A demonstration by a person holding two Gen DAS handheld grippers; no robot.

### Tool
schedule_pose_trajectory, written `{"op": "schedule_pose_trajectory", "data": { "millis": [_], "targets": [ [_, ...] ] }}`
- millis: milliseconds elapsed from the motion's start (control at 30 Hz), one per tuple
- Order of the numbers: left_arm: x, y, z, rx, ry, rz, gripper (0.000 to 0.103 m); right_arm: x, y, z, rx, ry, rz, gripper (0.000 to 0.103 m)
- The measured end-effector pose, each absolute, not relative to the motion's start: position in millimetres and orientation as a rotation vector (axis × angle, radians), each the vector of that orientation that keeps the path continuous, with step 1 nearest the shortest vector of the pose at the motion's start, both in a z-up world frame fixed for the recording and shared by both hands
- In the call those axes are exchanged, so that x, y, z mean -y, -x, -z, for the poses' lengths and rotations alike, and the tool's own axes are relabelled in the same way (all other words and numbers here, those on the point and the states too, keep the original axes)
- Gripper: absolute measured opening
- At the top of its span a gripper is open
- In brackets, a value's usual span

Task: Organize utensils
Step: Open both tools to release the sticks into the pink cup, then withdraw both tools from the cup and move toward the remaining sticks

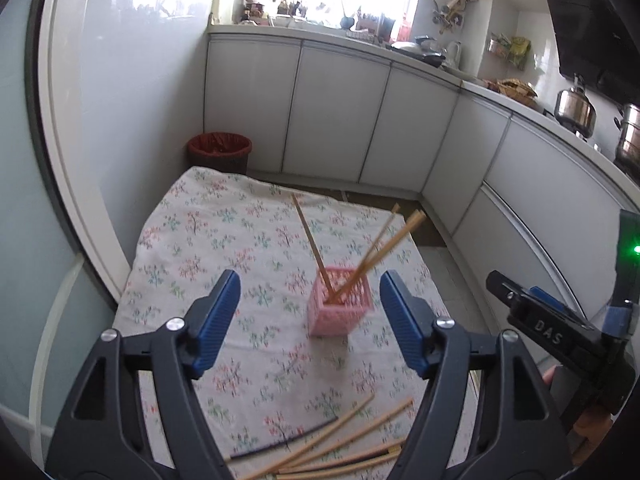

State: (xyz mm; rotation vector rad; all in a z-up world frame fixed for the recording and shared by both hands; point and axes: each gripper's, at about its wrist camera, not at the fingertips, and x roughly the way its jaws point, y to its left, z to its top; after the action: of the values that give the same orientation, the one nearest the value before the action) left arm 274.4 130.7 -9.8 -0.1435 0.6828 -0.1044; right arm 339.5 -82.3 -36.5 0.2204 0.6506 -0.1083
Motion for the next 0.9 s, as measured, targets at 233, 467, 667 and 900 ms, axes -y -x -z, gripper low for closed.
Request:
{"op": "schedule_pose_trajectory", "data": {
  "millis": [233,467,667,900],
  "targets": [
    [-117,-245,26,-0.728,0.128,0.127,0.073,83,-288,39,-0.623,-0.175,0.099,0.089],
    [-109,-214,31,-0.719,0.078,0.118,0.085,87,-243,55,-0.625,-0.172,0.128,0.094],
    [-107,-194,33,-0.674,0.035,0.077,0.085,99,-211,59,-0.589,-0.181,0.226,0.097],
    [-104,-173,36,-0.607,0.004,0.032,0.097,102,-179,61,-0.556,-0.164,0.252,0.099]
  ]
}}
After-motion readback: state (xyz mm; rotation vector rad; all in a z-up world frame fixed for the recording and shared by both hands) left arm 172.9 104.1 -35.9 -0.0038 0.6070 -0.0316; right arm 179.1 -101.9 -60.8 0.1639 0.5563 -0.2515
